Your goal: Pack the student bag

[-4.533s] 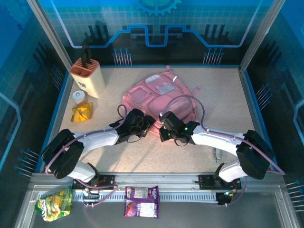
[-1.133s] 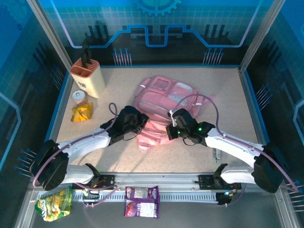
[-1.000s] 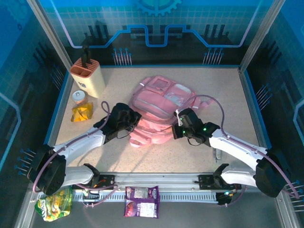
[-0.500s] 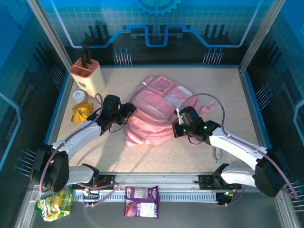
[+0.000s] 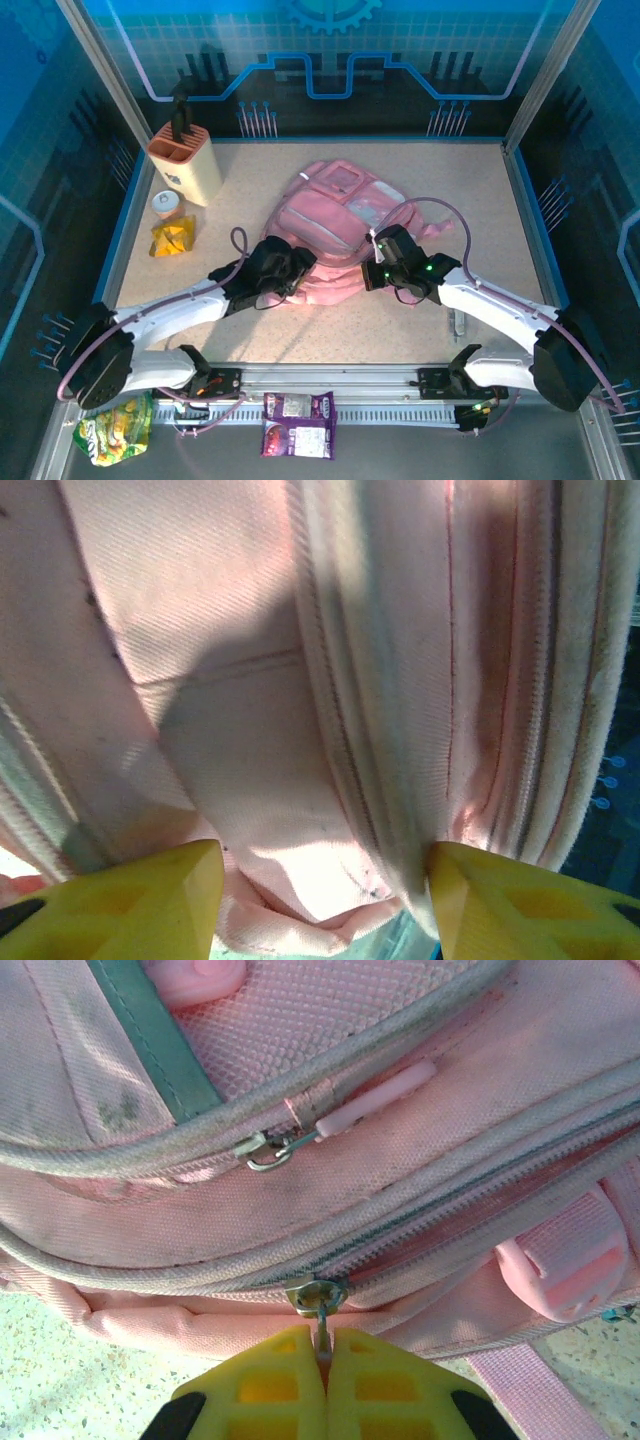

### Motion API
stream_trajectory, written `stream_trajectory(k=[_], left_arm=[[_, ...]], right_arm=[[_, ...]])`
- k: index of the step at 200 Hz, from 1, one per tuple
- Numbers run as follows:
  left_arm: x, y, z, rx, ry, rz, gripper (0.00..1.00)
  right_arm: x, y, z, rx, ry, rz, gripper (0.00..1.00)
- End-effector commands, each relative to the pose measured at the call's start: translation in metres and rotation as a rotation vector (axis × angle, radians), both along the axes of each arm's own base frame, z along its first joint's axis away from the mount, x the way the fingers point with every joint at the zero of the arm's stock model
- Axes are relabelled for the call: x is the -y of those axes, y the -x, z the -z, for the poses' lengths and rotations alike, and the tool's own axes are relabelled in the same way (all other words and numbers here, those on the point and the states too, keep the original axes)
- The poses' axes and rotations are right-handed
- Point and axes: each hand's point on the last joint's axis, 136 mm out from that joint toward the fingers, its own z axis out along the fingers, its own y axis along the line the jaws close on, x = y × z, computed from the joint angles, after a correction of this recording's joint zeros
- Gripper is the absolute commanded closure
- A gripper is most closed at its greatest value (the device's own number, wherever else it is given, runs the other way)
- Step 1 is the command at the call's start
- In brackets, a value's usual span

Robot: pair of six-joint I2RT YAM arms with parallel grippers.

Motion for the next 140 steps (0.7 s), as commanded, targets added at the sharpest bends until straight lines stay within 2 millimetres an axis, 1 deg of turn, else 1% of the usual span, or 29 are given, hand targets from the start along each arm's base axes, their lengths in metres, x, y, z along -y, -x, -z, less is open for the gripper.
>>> stream_trajectory(k=[1, 22, 35, 49, 71, 87, 103, 123, 140], left_arm=[[0.010, -0.020, -0.017, 0.049, 0.030, -0.065, 0.47], [0.013, -0.027, -0.016, 0.056, 0.040, -0.094, 0.51], [0.018, -0.031, -0.017, 0.069, 0.049, -0.100, 0.55], [0.023, -0.035, -0.017, 0.071, 0.034, -0.094, 0.61], [0.022, -0.036, -0.013, 0.068, 0.010, -0.092, 0.77], [0.011, -0.036, -0.014, 0.081, -0.034, -0.093, 0.91], [-0.003, -0.033, -0.015, 0.077, -0.079, -0.097, 1.00], [-0.017, -0.036, -0.018, 0.078, -0.074, -0.064, 1.00], [-0.034, -0.037, -0.019, 0.074, -0.076, -0.059, 1.00]], right_arm=[[0.000, 0.003, 0.003, -0.007, 0.011, 0.002, 1.00], [0.000, 0.003, 0.003, -0.004, 0.014, 0.000, 1.00], [0.002, 0.003, 0.004, 0.001, 0.020, 0.005, 1.00], [0.004, 0.001, 0.003, 0.005, 0.027, 0.012, 1.00], [0.008, -0.001, -0.001, 0.016, 0.047, 0.021, 1.00], [0.016, -0.005, -0.002, 0.023, 0.070, 0.044, 1.00], [0.026, -0.008, -0.002, 0.019, 0.083, 0.064, 1.00], [0.040, -0.013, 0.005, -0.011, 0.083, 0.092, 1.00], [0.055, -0.021, 0.011, -0.039, 0.071, 0.141, 1.00]])
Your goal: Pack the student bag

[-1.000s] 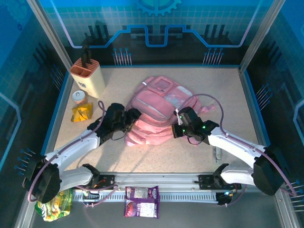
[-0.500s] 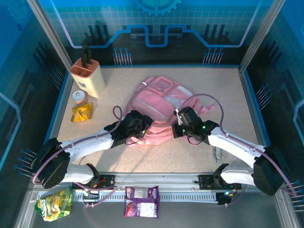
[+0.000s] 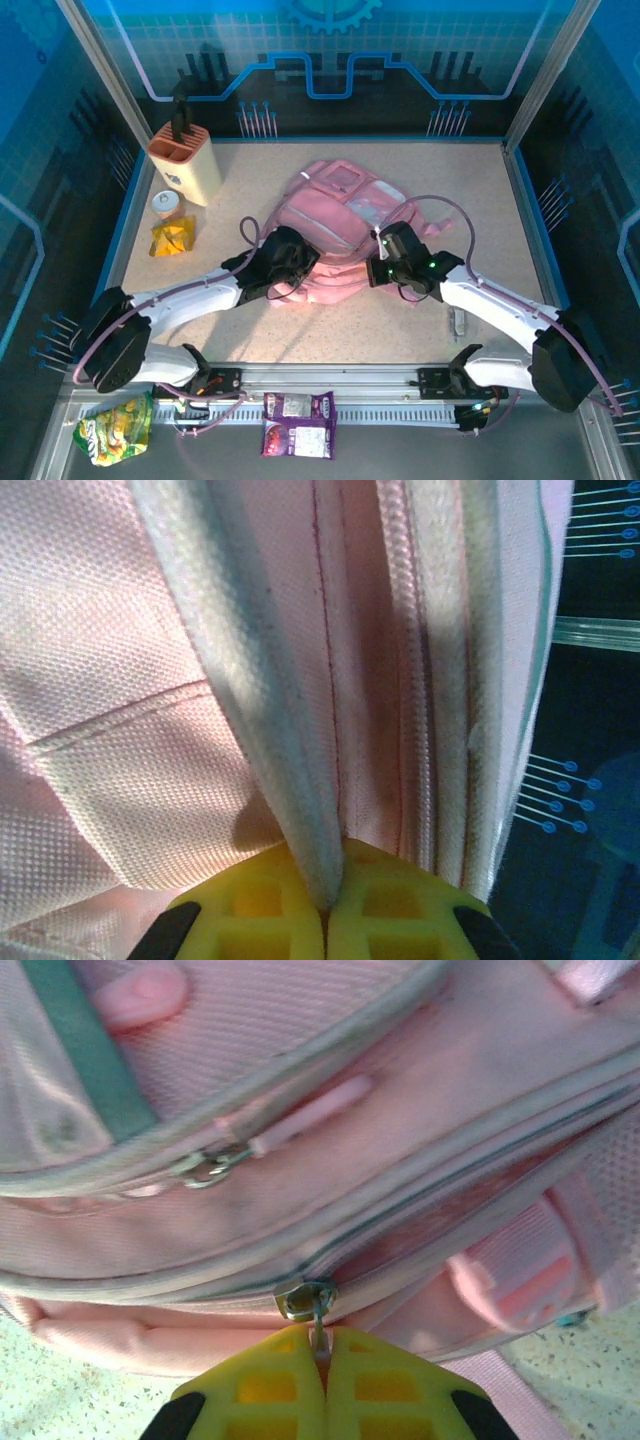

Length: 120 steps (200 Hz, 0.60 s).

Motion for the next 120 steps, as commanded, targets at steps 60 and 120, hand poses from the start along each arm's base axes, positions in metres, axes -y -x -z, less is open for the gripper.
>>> stream_trajectory(k=[60, 120], left_arm=[[-0.079, -0.010, -0.011, 0.030, -0.143, 0.010, 1.00], [-0.066, -0.011, -0.014, 0.048, -0.143, 0.105, 0.92]], right_arm=[[0.064, -0.046, 0.010, -0.020, 0.117, 0.190, 1.00], [0.037, -0.036, -0.017, -0.016, -0.057, 0.113, 0.80]])
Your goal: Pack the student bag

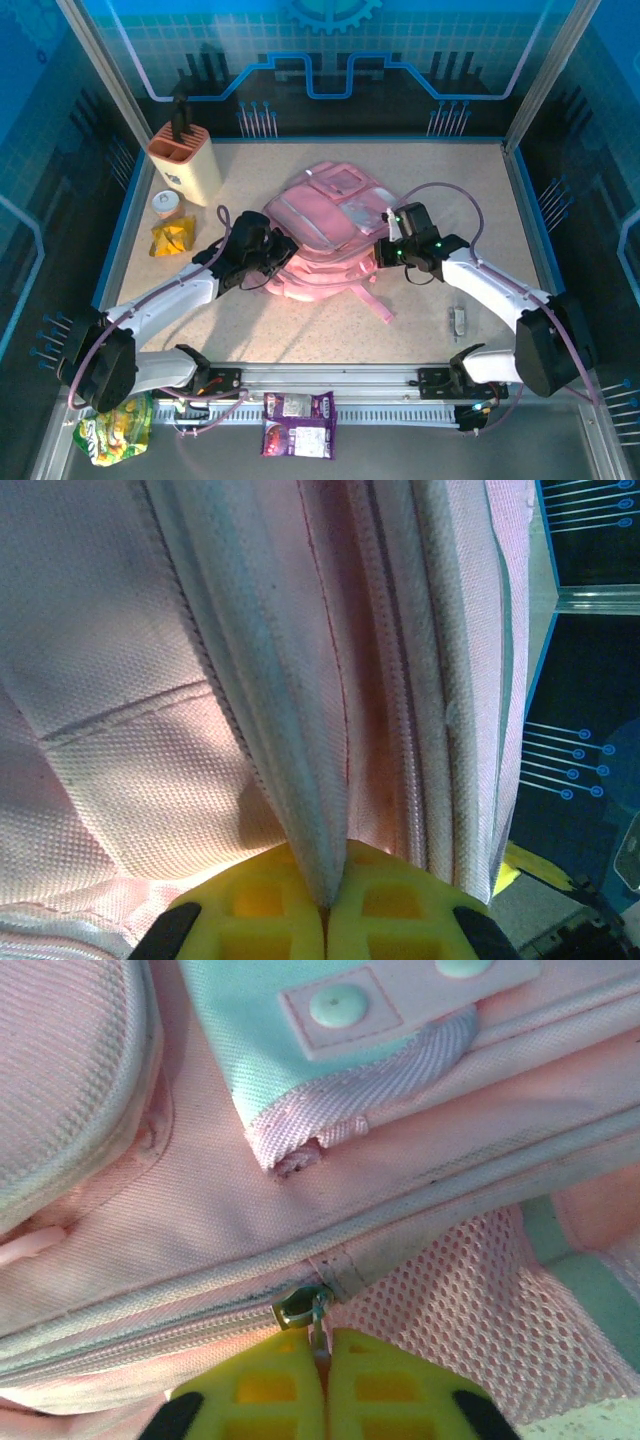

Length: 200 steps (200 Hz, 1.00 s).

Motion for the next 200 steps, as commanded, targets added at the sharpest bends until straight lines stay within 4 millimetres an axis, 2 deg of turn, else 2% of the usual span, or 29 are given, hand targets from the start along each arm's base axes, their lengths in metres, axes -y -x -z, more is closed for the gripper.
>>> stream_trajectory(k=[1, 26, 43, 56, 59, 68, 96, 117, 137, 165, 200], left_arm=[[-0.020, -0.005, -0.003, 0.024, -0.083, -0.013, 0.91], [-0.029, 0.006, -0.006, 0.037, -0.164, -0.009, 0.72], [-0.035, 0.013, -0.007, 0.045, -0.220, -0.013, 0.61], [-0.037, 0.018, -0.007, 0.046, -0.259, -0.012, 0.54], [-0.038, 0.019, -0.007, 0.047, -0.268, -0.011, 0.53], [-0.037, 0.022, -0.008, 0.052, -0.292, -0.010, 0.50], [-0.030, 0.027, -0.017, 0.092, -0.397, 0.013, 0.36], [-0.024, 0.030, -0.024, 0.119, -0.473, 0.028, 0.29], [-0.016, 0.030, -0.027, 0.136, -0.512, 0.051, 0.24], [-0.006, 0.027, -0.027, 0.150, -0.551, 0.073, 0.16], [0.007, 0.024, -0.032, 0.188, -0.605, 0.103, 0.02]], right_arm=[[0.019, 0.000, -0.016, 0.015, -0.007, 0.065, 0.79], [0.009, 0.009, -0.030, 0.005, -0.087, 0.039, 0.63], [-0.004, 0.013, -0.039, -0.032, -0.166, 0.015, 0.58], [-0.016, 0.016, -0.039, -0.084, -0.226, -0.007, 0.53], [-0.021, 0.011, -0.050, -0.068, -0.246, -0.013, 0.51], [-0.029, 0.009, -0.054, -0.084, -0.275, -0.026, 0.48], [-0.049, -0.003, -0.054, -0.090, -0.253, -0.058, 0.41], [-0.059, -0.014, -0.050, -0.110, -0.238, -0.086, 0.40], [-0.057, -0.025, -0.039, -0.125, -0.171, -0.078, 0.41], [-0.069, -0.031, -0.028, -0.162, -0.185, -0.112, 0.42], [-0.079, -0.039, -0.013, -0.191, -0.189, -0.116, 0.54]])
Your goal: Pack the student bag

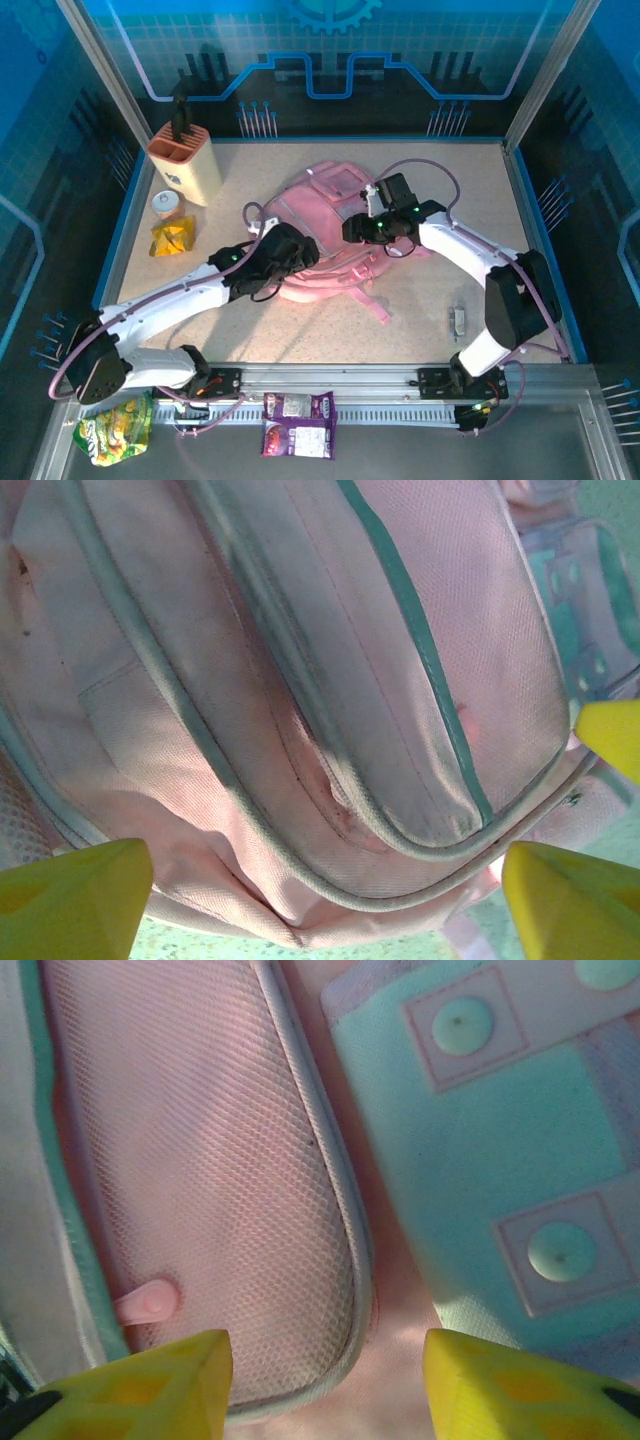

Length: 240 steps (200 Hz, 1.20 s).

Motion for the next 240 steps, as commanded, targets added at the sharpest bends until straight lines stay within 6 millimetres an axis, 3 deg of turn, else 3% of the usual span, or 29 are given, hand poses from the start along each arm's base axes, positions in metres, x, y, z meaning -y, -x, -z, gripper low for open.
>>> stream_trajectory(k=[1, 17, 40, 101, 131, 169, 240], left_arm=[[0.002, -0.006, -0.013, 0.052, -0.075, 0.013, 0.02], [0.009, -0.007, -0.012, 0.048, -0.088, 0.033, 0.01], [0.008, -0.007, -0.013, 0.048, -0.140, 0.023, 0.01], [0.025, 0.006, -0.017, 0.045, -0.134, -0.003, 0.01], [0.032, 0.013, -0.006, 0.036, -0.141, -0.049, 0.01], [0.045, 0.007, -0.006, 0.056, -0.150, -0.065, 0.01], [0.038, 0.003, 0.011, 0.002, -0.192, -0.203, 0.01]], right_arm=[[-0.013, -0.003, 0.001, -0.011, -0.016, -0.038, 0.54], [-0.018, -0.004, 0.007, -0.022, -0.025, -0.052, 0.58], [-0.023, -0.003, 0.006, -0.033, -0.058, -0.060, 0.73], [-0.034, 0.004, -0.037, 0.010, -0.229, -0.021, 0.99], [-0.038, 0.008, -0.053, 0.011, -0.313, 0.013, 1.00], [-0.054, 0.018, -0.072, 0.011, -0.390, 0.006, 1.00], [-0.068, 0.025, -0.077, -0.015, -0.461, 0.045, 1.00]])
